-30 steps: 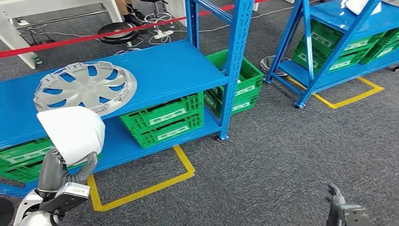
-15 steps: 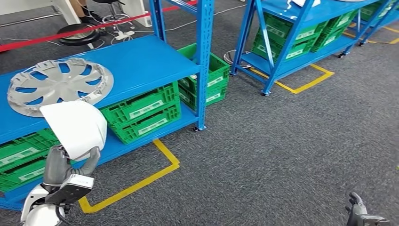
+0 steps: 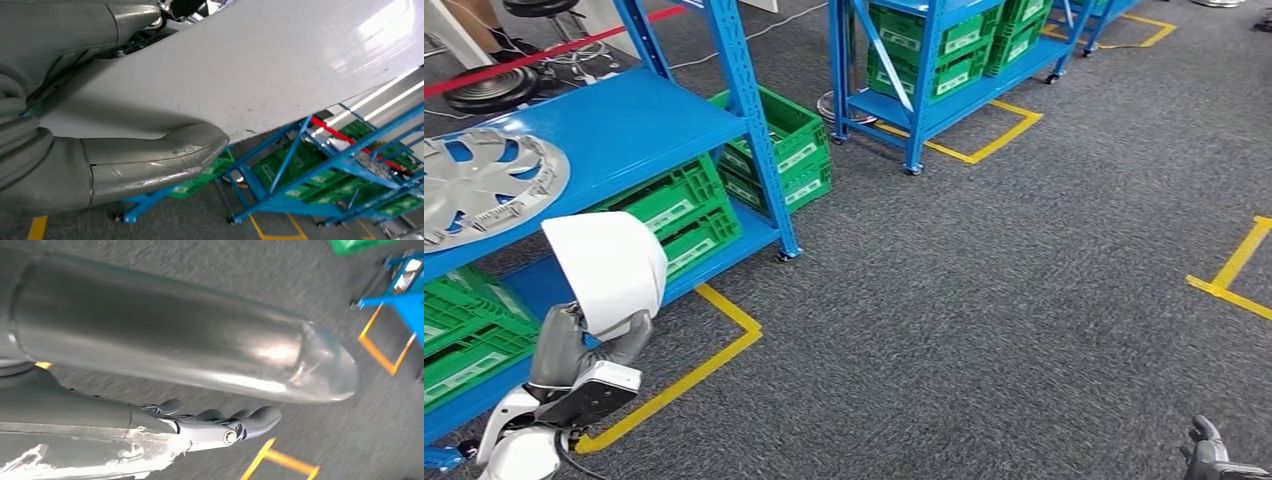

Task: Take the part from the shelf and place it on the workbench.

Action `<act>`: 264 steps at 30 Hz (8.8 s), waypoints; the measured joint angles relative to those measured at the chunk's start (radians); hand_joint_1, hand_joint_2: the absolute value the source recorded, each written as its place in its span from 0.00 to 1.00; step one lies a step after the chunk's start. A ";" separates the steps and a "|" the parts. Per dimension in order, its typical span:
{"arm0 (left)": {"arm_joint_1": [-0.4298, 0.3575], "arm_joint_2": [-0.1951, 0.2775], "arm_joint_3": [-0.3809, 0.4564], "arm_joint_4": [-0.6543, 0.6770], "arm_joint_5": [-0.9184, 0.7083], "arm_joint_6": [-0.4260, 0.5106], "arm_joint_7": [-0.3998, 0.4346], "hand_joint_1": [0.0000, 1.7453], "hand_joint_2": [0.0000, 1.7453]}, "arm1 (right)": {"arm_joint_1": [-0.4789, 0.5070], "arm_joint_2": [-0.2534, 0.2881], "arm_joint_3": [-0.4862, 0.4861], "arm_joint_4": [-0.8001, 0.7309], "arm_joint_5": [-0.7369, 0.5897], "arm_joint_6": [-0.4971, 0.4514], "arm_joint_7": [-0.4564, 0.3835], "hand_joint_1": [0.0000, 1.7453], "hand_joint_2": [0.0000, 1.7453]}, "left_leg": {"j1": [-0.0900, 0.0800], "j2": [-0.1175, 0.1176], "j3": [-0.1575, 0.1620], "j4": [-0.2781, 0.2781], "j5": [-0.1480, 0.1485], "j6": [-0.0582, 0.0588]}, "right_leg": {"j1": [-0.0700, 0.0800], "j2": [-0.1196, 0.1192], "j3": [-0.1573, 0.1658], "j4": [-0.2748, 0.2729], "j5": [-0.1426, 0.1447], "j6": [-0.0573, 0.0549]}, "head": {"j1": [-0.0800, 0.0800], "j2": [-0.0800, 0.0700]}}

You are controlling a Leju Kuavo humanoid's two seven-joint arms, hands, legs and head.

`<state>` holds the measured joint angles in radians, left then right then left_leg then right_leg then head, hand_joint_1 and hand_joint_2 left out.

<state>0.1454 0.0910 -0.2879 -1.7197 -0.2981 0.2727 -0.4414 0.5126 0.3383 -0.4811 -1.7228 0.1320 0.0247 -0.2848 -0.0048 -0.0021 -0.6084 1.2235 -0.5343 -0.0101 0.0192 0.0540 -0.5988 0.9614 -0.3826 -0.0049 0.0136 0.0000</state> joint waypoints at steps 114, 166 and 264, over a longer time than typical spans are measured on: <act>-0.050 -0.036 0.028 0.095 0.178 -0.286 0.099 1.00 1.00 | 0.051 0.013 0.030 0.058 -0.092 -0.103 0.103 0.00 0.00 | 0.002 0.097 0.053 -0.261 0.101 -0.008 | -0.010 -0.078 0.020 0.029 -0.053 0.020 | 0.004 0.000; -0.064 0.006 0.004 0.106 0.110 -0.300 0.062 1.00 1.00 | -0.026 0.015 -0.079 0.371 0.132 0.072 0.192 0.00 0.00 | 0.014 0.005 0.041 -0.221 0.077 0.030 | -0.014 -0.045 -0.028 0.331 -0.289 0.047 | -0.004 0.000; -0.199 0.016 -0.047 0.153 0.021 -0.236 0.095 1.00 1.00 | -0.058 0.021 -0.122 0.470 0.293 0.170 0.228 0.00 0.00 | 0.034 0.002 0.178 -0.237 -0.040 -0.011 | -0.038 -0.060 -0.080 0.109 -0.035 0.073 | 0.013 0.000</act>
<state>-0.0538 0.1069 -0.3347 -1.5664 -0.2769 0.0371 -0.3463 0.4547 0.3595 -0.6033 -1.2525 0.4245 0.1943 -0.0569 0.0289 0.0000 -0.4307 0.9867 -0.5738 -0.0207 -0.0188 -0.0065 -0.6788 1.0701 -0.4171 0.0686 0.0267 0.0004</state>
